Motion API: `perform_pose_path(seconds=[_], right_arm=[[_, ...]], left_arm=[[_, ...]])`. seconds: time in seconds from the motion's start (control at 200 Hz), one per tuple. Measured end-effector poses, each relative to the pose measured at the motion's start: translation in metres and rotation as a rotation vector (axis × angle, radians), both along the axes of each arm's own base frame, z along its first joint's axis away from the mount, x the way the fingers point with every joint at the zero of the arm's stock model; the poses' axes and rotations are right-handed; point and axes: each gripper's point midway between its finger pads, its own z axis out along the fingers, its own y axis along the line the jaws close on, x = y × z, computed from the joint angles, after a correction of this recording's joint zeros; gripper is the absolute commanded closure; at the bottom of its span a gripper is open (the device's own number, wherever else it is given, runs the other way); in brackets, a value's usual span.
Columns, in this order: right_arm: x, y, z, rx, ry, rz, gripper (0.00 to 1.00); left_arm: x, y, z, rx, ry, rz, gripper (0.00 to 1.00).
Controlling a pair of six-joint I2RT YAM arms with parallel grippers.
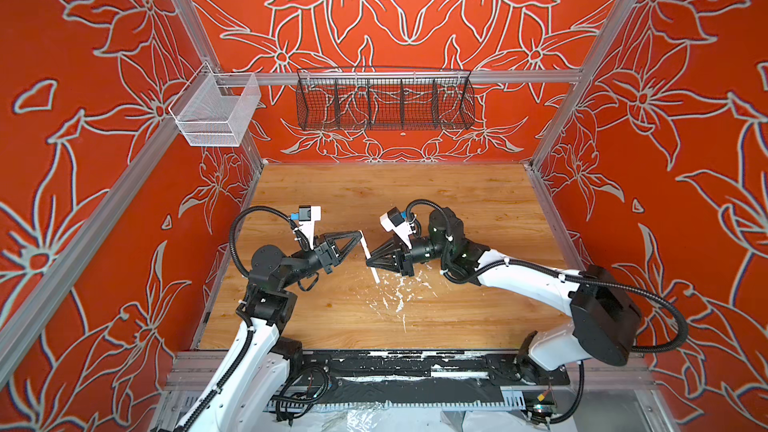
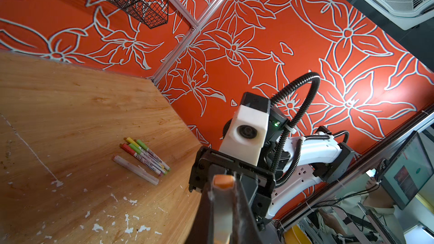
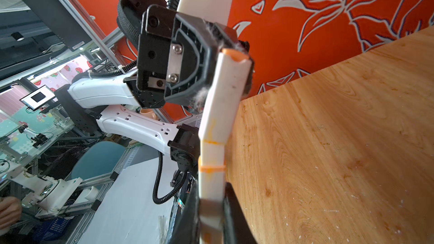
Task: Insert the pens into the pen caps
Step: 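Push the cap further down with the left gripper while the right holds the marker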
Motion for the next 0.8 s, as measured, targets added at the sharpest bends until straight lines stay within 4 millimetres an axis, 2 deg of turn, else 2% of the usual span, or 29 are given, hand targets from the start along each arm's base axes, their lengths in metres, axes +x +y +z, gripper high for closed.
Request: perform_pose_path(seconds=[0.2,0.57,0.746,0.801], right_arm=[[-0.003,-0.001,0.003,0.013,-0.012,0.030,1.00],[-0.002,-0.001,0.014,0.006,-0.057,0.058,1.00],[-0.002,-0.001,0.013,-0.002,-0.066,0.060,1.00],[0.002,0.000,0.019,0.010,-0.084,0.046,1.00]], left_arm=[[-0.003,-0.003,0.001,0.002,-0.003,-0.027,1.00],[-0.003,-0.006,0.015,0.025,-0.032,-0.057,1.00],[-0.005,-0.007,0.015,0.049,-0.026,-0.069,0.77],[-0.010,-0.011,0.008,0.063,0.007,-0.106,0.68]])
